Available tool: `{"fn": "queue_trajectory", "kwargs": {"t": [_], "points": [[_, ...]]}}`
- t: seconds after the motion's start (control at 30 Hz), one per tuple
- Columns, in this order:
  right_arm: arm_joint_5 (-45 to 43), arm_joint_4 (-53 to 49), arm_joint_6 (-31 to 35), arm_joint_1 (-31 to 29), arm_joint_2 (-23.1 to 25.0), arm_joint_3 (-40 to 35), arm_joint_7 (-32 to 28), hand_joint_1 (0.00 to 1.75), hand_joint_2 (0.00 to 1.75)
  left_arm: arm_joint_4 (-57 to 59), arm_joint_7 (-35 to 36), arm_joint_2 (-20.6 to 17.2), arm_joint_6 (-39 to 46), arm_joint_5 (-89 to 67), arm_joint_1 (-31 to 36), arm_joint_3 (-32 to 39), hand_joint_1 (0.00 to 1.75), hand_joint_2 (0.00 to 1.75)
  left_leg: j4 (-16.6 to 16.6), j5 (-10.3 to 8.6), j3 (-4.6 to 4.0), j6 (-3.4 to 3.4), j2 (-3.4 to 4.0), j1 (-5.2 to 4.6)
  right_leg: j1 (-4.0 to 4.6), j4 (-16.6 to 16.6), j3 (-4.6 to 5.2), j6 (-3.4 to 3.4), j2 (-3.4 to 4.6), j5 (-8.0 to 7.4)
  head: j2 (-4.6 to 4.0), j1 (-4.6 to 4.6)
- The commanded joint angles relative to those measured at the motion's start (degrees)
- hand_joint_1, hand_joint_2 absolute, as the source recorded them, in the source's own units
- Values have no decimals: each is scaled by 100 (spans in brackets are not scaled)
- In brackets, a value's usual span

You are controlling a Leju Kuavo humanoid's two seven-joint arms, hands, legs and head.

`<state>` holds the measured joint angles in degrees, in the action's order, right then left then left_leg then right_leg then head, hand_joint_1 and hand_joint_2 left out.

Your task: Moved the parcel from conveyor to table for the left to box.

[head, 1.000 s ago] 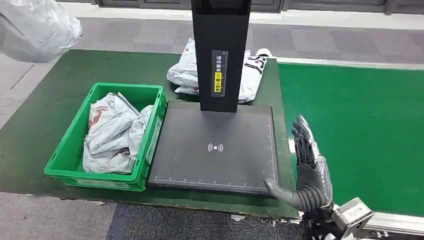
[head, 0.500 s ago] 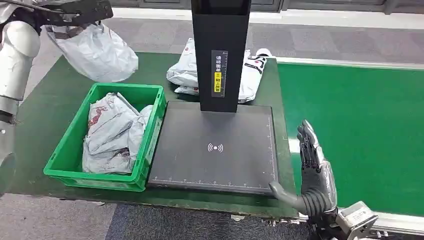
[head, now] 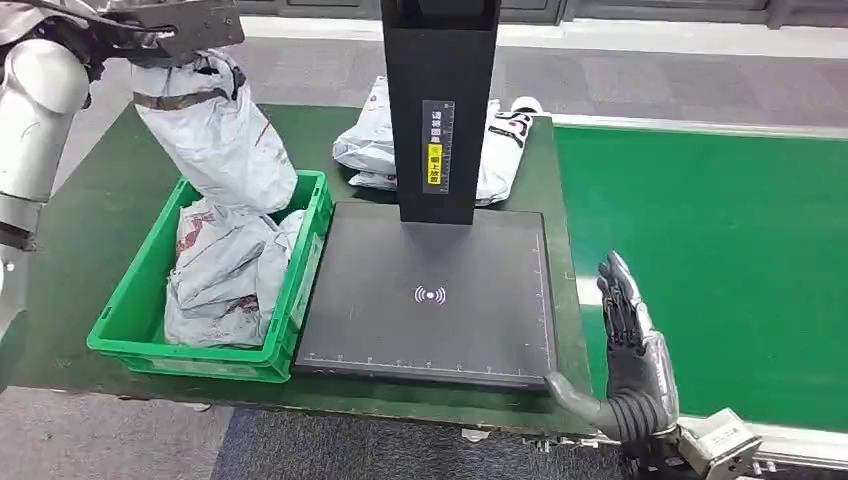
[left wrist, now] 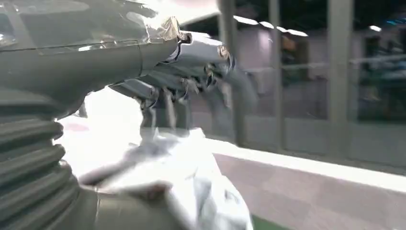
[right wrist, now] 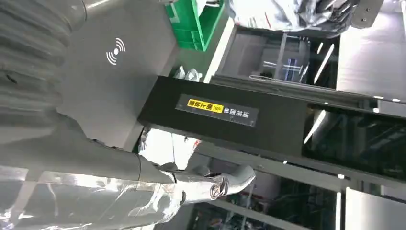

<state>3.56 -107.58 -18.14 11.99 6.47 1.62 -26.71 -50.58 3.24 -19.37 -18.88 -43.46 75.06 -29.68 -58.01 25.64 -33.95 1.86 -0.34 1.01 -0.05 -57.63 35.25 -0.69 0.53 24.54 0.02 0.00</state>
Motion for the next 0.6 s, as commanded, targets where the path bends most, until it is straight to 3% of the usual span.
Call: {"fn": "queue_trajectory", "kwargs": {"t": [0.03,0.3,0.53,0.6], "points": [[3,20,20,-63,226,246,112,0,175,472,638,-310,726,-992,584,-969,0,0,0,4,3,-6,1,-4,-3,-2,-3,3,-4,5,0,0],[-29,151,110,-129,120,84,127,0,175,1193,967,-570,1261,-2244,727,-915,0,0,7,7,18,-10,19,-5,-4,3,-13,5,10,4,0,2],[-62,277,96,-229,81,15,151,0,175,1554,1147,-853,1240,-2771,758,-951,0,0,13,5,22,-10,28,-6,-4,8,-14,5,20,0,0,2],[-71,357,93,-277,37,0,164,0,175,1801,897,-962,743,-2844,786,-1001,0,0,3,6,10,-7,22,-2,-1,-1,-6,3,15,0,0,2]]}}
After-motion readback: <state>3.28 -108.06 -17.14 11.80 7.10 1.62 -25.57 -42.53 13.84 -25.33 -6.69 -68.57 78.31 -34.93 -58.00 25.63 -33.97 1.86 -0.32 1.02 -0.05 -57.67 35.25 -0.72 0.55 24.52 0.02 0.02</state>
